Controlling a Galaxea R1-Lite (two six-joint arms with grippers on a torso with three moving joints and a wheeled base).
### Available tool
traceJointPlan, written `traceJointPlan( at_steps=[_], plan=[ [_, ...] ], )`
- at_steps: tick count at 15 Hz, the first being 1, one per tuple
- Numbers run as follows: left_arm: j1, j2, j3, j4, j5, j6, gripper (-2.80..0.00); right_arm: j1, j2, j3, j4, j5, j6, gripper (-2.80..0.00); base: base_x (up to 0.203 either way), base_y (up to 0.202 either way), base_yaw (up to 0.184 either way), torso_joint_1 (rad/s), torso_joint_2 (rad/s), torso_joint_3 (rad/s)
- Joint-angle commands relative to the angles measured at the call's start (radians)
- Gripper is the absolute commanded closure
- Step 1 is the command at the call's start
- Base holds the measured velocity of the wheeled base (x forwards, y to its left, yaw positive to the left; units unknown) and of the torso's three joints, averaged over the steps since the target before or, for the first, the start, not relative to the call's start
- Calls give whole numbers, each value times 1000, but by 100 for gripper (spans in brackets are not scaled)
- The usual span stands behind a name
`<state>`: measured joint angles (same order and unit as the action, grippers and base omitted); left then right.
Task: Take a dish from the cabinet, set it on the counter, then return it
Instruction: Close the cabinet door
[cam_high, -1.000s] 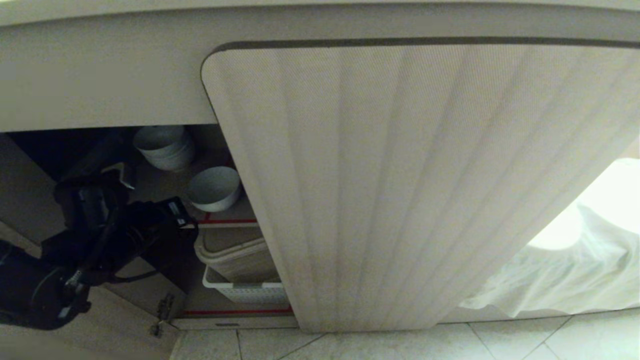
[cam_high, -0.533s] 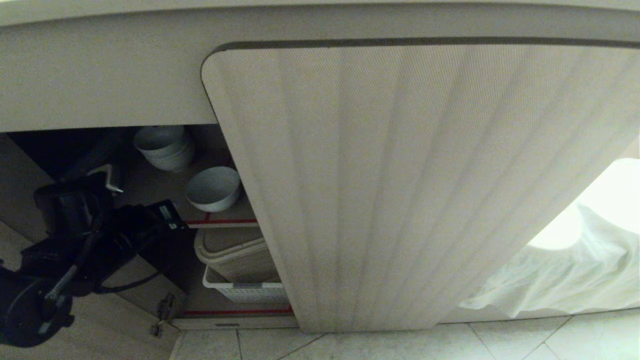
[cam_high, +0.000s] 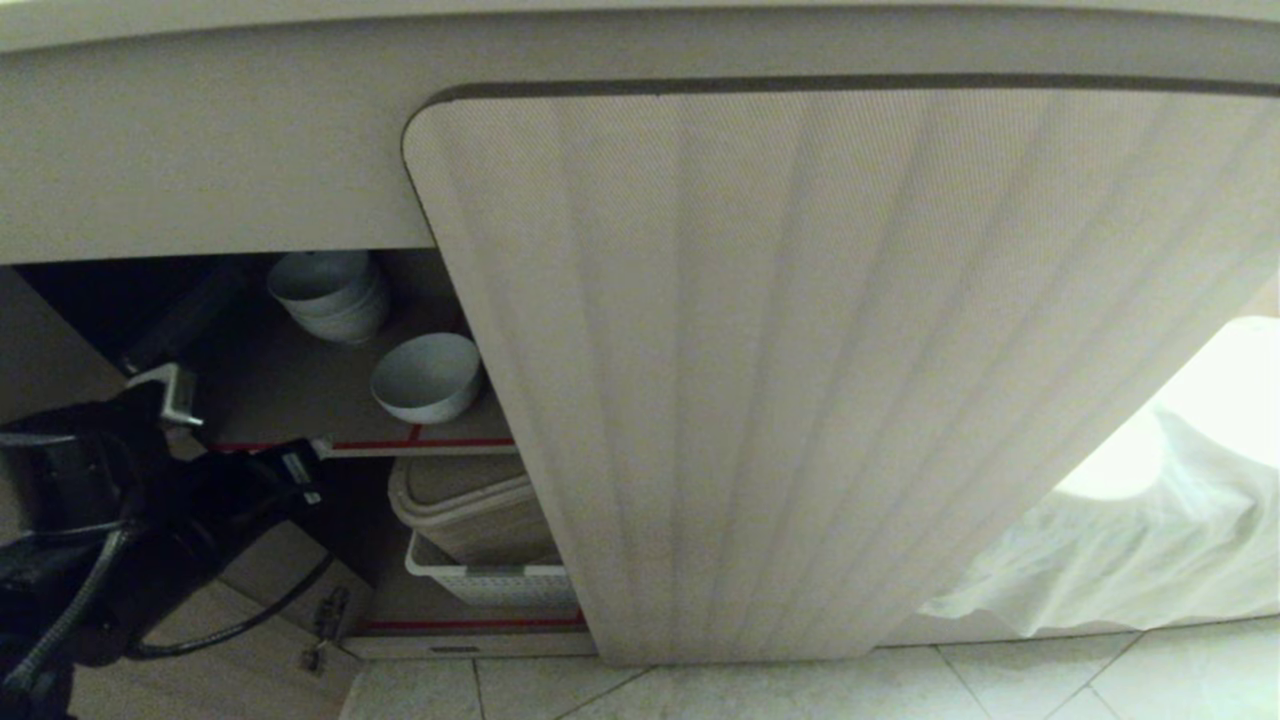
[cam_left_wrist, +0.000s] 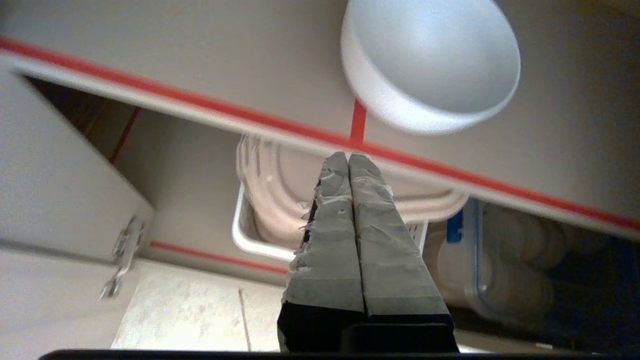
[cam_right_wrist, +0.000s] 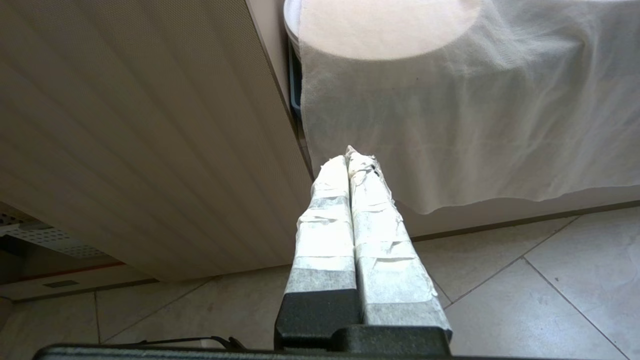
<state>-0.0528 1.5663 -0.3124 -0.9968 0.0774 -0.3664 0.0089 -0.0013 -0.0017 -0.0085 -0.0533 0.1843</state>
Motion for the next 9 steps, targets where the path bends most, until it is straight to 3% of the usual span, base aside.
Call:
traceJointPlan(
  at_steps=[1,9],
  plan=[
    [0,-73,52,-3,1,-2,0,0,1,0,-1,0,1,0,0,0,0,0,0,0],
    [5,-286,234,1,15,76,0,0,1,0,-1,0,1,0,0,0,0,0,0,0]
  ],
)
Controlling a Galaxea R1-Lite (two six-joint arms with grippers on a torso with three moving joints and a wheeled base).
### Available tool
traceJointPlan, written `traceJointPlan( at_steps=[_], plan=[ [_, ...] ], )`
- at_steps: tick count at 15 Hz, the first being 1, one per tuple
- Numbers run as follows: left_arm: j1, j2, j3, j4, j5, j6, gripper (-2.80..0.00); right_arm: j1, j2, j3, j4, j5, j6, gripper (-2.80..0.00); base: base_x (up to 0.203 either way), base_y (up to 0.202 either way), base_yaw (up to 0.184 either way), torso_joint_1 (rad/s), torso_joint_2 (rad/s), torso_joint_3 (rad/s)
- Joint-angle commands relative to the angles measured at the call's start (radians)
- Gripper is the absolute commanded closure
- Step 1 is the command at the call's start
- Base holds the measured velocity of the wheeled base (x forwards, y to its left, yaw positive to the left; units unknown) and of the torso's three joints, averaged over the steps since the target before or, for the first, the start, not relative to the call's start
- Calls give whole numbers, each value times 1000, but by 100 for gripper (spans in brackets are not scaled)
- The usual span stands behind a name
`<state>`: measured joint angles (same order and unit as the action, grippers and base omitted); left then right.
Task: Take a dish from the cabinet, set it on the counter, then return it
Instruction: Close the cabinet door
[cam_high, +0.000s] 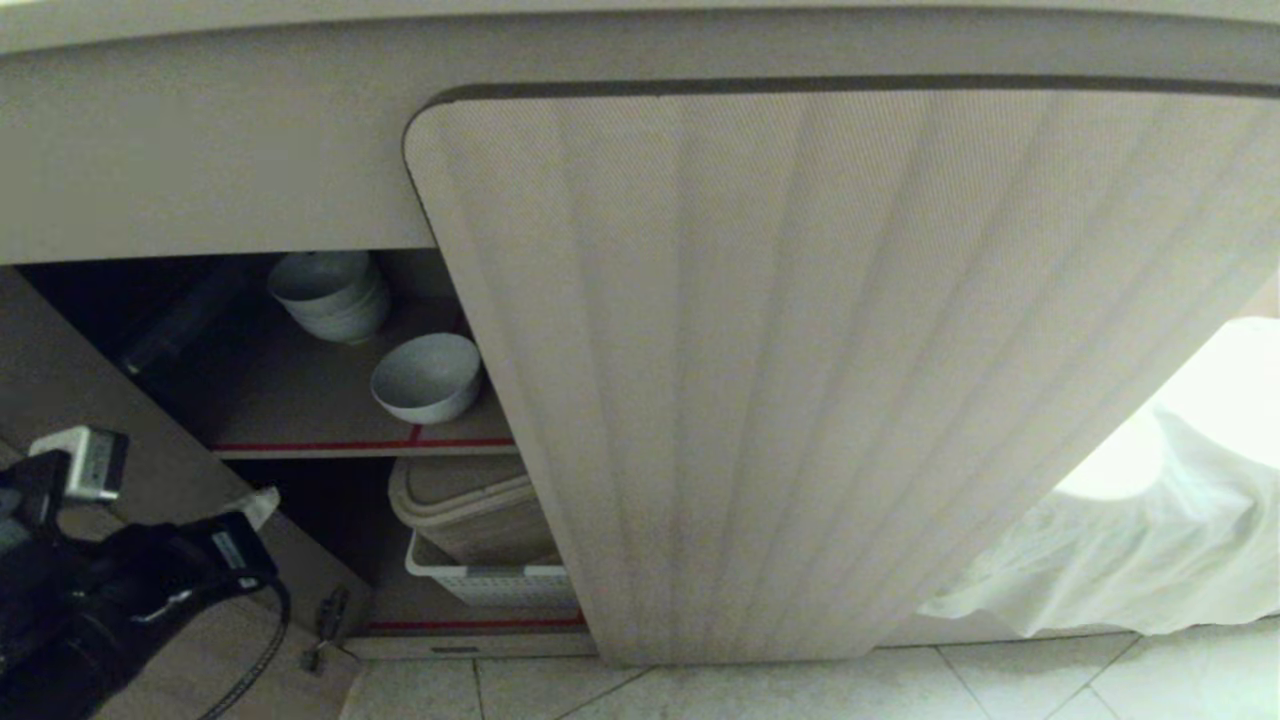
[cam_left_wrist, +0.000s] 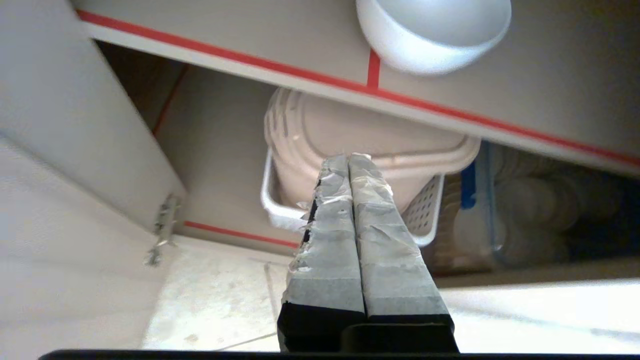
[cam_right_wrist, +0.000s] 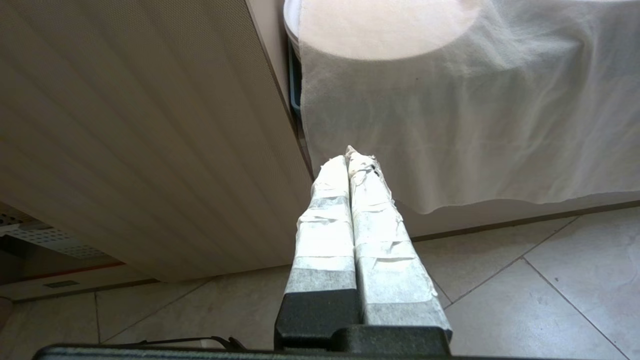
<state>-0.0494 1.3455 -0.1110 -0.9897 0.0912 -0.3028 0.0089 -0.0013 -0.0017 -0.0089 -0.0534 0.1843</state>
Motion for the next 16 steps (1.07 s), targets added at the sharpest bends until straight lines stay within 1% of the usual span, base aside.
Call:
traceJointPlan(
  at_steps=[1,3,4,7,9,11,13,16],
  plan=[
    [3,-91,53,-6,2,32,0,0,1,0,0,0,1,0,0,0,0,0,0,0],
    [37,-140,92,-6,1,87,0,0,1,0,0,0,1,0,0,0,0,0,0,0],
    [51,-162,103,-3,1,103,0,0,1,0,0,0,1,0,0,0,0,0,0,0],
    [79,-254,109,58,1,156,0,0,1,0,0,0,1,0,0,0,0,0,0,0],
    [90,-338,109,138,1,186,0,0,1,0,0,0,1,0,0,0,0,0,0,0],
    [98,-442,109,245,1,206,0,0,1,0,0,0,1,0,0,0,0,0,0,0],
    [100,-547,109,366,1,218,0,0,1,0,0,0,1,0,0,0,0,0,0,0],
    [107,-653,109,496,-7,226,0,1,1,0,0,0,1,0,0,0,0,0,0,0]
  ],
)
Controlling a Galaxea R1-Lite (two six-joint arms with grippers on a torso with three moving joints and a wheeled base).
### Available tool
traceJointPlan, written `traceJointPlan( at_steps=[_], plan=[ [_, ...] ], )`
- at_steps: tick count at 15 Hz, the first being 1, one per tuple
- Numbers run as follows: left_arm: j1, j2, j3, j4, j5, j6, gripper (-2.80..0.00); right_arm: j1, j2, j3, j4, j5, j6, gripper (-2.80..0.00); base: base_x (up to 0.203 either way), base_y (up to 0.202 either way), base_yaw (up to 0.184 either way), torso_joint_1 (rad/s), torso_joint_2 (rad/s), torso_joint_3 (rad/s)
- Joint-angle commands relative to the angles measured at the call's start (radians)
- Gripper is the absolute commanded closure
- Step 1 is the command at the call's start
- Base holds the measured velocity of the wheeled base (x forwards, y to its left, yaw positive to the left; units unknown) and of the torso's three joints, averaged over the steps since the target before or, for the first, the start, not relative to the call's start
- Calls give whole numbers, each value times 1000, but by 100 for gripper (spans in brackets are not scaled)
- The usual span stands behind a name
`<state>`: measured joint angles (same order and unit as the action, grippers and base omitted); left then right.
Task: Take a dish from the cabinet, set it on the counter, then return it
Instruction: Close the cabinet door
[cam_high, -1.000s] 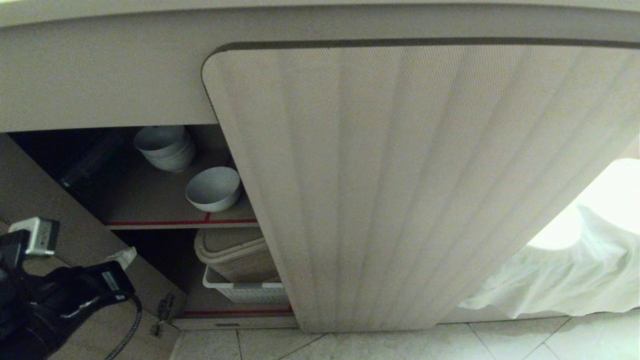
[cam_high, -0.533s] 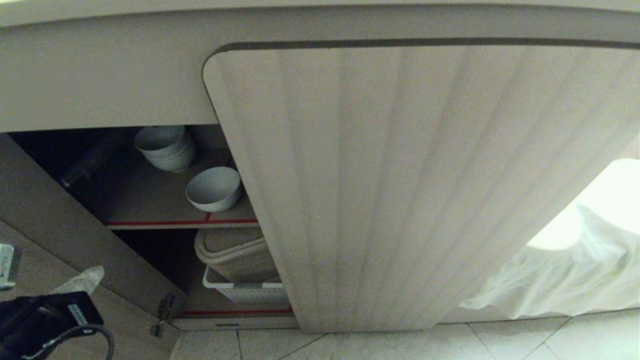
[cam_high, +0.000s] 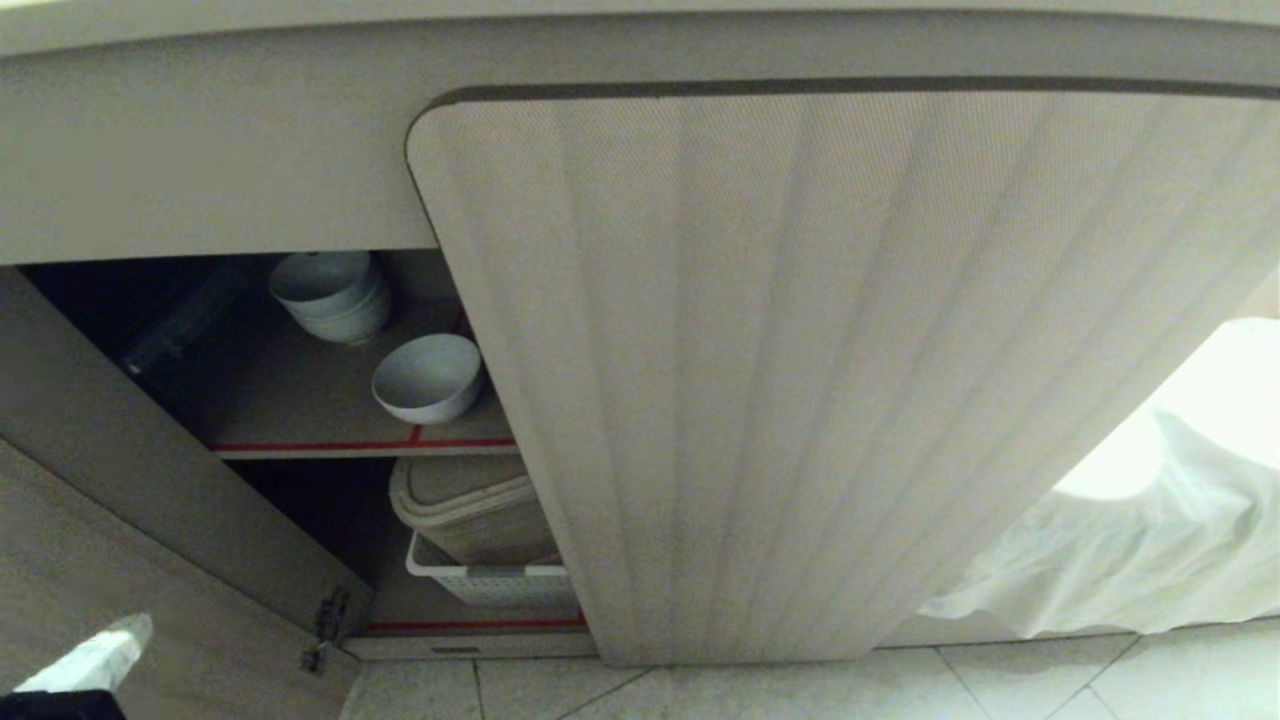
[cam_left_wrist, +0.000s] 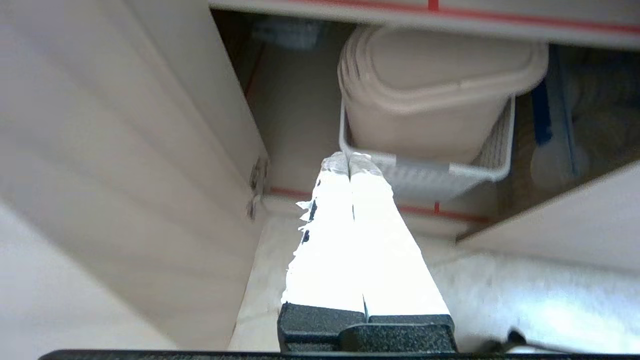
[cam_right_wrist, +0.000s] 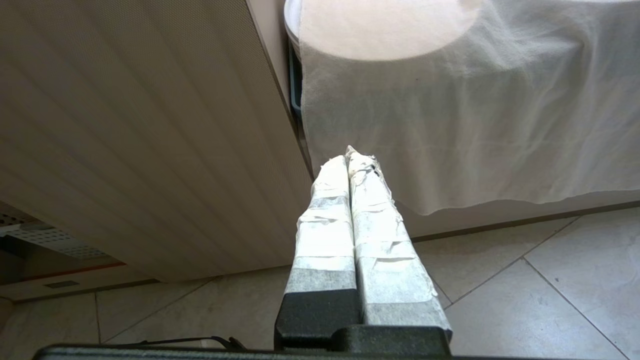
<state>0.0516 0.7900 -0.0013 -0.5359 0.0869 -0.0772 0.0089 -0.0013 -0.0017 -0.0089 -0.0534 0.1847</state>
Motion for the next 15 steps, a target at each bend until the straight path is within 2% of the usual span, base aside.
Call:
traceJointPlan(
  at_steps=[1,8,10,12,15],
  plan=[
    [21,-129,0,81,-9,1,0,0,1,0,0,0,1,0,0,0,0,0,0,0],
    [113,-435,0,376,-78,6,0,0,1,0,0,0,2,0,0,0,0,0,0,0],
    [139,-517,0,453,-100,27,0,0,1,0,0,0,1,0,0,0,0,0,0,0],
    [148,-516,0,479,-110,43,0,0,1,0,0,0,1,0,0,0,0,0,0,0],
    [103,-515,0,481,-99,43,0,0,1,0,0,0,1,0,0,0,0,0,0,0]
  ],
)
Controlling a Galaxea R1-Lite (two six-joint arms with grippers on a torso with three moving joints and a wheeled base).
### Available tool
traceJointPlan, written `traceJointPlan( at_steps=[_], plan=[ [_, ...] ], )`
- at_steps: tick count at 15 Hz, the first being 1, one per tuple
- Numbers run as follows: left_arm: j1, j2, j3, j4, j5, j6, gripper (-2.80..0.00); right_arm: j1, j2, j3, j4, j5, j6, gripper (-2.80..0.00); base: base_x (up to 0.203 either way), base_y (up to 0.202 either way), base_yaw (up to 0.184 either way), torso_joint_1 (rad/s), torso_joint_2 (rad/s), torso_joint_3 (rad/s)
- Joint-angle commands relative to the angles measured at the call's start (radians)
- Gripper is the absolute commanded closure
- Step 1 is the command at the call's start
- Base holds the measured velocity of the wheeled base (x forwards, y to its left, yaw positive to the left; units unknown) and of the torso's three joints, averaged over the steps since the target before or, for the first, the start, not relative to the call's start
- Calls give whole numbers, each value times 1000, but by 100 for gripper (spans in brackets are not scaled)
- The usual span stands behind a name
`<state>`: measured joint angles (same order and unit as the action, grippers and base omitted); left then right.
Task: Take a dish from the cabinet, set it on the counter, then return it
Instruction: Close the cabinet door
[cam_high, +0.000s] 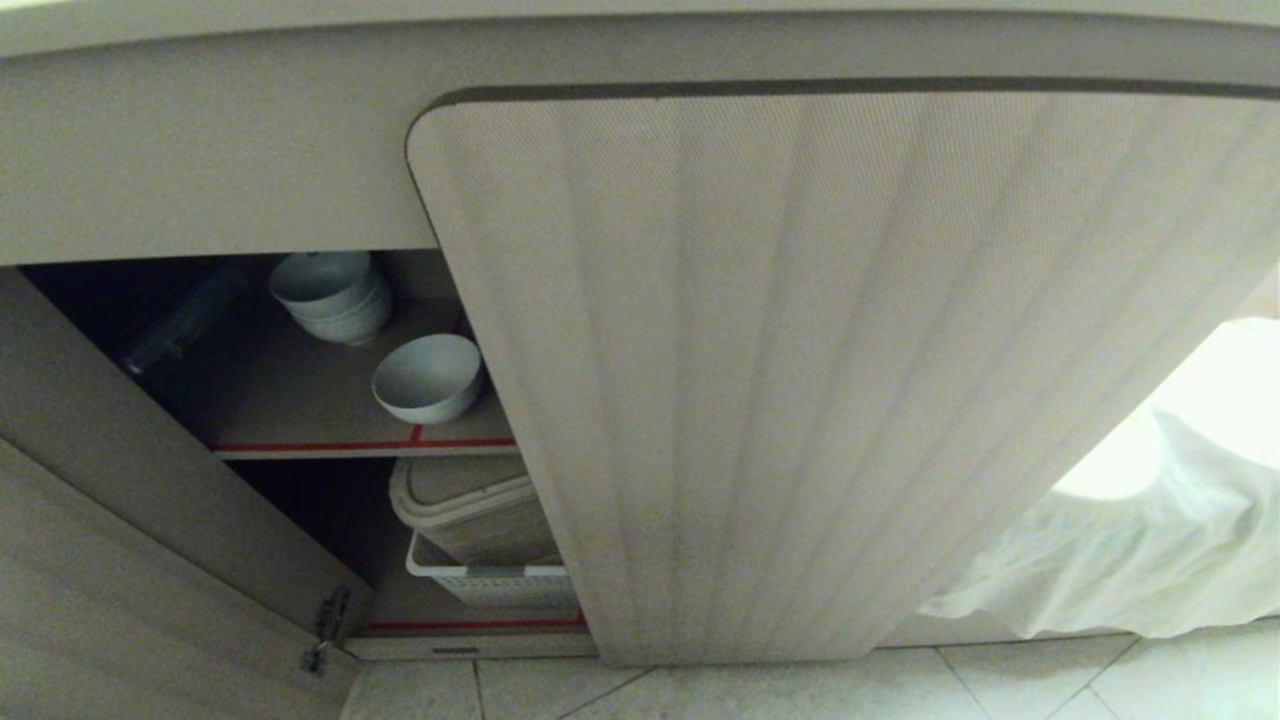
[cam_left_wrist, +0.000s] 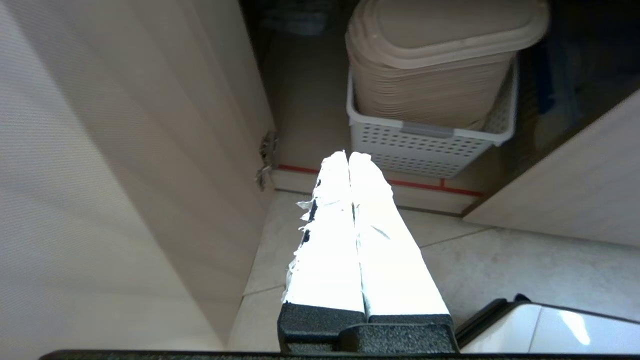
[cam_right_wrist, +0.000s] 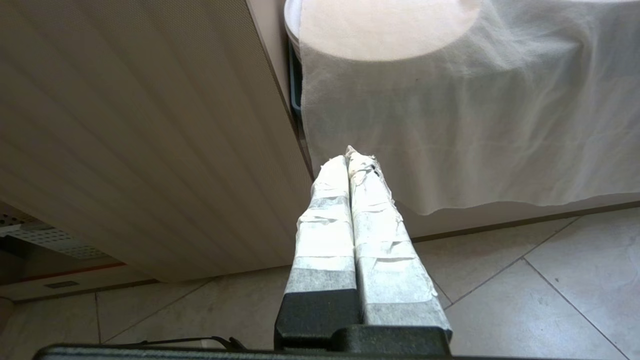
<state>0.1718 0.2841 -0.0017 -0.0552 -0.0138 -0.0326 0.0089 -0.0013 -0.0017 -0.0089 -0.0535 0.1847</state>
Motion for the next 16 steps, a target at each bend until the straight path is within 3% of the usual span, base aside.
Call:
traceJointPlan(
  at_steps=[1,8,13,16],
  plan=[
    [-20,-10,0,-2,2,-1,0,0,1,0,0,0,1,0,0,0,0,0,0,0],
    [-37,-10,0,-12,-2,-2,0,0,1,0,0,0,1,0,0,0,0,0,0,0],
    [-121,-13,0,-13,30,-7,0,0,1,0,0,0,1,0,0,0,0,0,0,0],
    [-136,-48,0,15,35,-7,0,0,1,0,0,0,1,0,0,0,0,0,0,0]
  ],
)
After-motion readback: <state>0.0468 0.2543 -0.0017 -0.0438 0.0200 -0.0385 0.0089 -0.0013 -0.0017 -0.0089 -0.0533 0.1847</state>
